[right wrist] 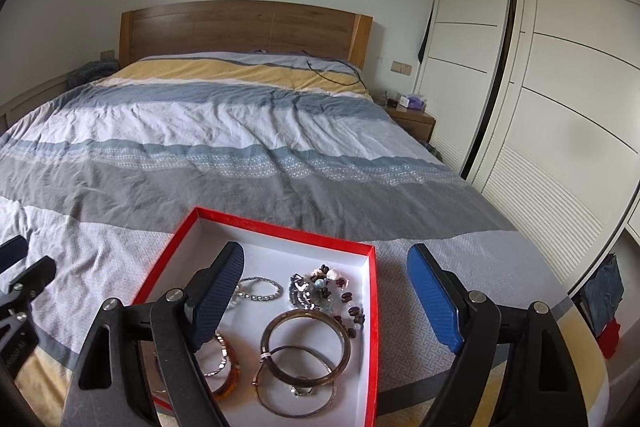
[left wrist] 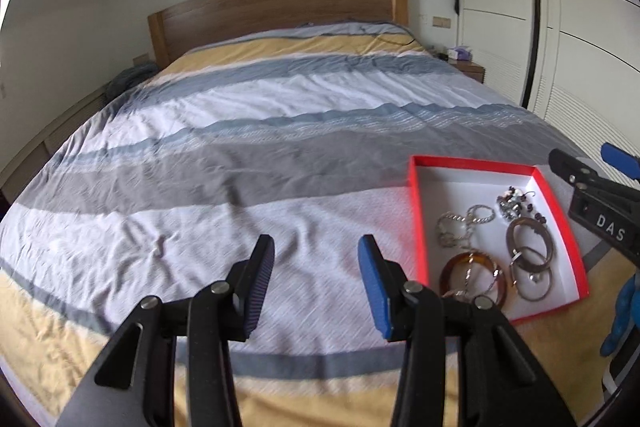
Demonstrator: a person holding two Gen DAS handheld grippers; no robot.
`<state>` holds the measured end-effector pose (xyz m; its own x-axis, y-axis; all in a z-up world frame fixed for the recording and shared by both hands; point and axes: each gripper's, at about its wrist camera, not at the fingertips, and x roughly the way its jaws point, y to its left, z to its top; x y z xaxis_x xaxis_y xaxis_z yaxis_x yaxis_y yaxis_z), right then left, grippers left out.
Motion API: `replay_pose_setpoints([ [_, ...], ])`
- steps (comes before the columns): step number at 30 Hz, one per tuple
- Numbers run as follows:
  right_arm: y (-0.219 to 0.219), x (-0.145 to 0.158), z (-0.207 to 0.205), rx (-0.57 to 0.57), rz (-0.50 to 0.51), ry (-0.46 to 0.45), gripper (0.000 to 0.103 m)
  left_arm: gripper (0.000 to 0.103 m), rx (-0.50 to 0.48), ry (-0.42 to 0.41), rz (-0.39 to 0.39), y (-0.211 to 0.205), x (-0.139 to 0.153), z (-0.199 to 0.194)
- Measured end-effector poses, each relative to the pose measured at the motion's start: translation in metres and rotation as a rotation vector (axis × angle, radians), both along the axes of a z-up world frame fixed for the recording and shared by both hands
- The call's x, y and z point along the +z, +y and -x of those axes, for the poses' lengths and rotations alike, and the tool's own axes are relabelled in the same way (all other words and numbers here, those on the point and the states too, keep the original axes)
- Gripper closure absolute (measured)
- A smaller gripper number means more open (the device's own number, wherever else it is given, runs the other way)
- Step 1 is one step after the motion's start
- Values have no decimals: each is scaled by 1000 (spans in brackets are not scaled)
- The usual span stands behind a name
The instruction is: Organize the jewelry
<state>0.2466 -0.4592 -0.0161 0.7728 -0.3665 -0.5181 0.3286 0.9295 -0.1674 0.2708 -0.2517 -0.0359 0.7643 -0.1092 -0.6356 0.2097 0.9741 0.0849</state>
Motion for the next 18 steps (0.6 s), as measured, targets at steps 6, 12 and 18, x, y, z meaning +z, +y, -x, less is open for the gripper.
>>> replay_pose_setpoints([
  [6, 38, 1, 23, 64, -96, 33, 19, 53, 77, 42, -22, 39, 10, 23],
  [12, 78, -12, 60, 135, -182, 104, 18, 53, 84, 25, -52, 56, 29, 60],
  [18, 98, -3, 92, 150, -206, 125, 16, 53, 92, -4, -42, 77, 51, 94],
])
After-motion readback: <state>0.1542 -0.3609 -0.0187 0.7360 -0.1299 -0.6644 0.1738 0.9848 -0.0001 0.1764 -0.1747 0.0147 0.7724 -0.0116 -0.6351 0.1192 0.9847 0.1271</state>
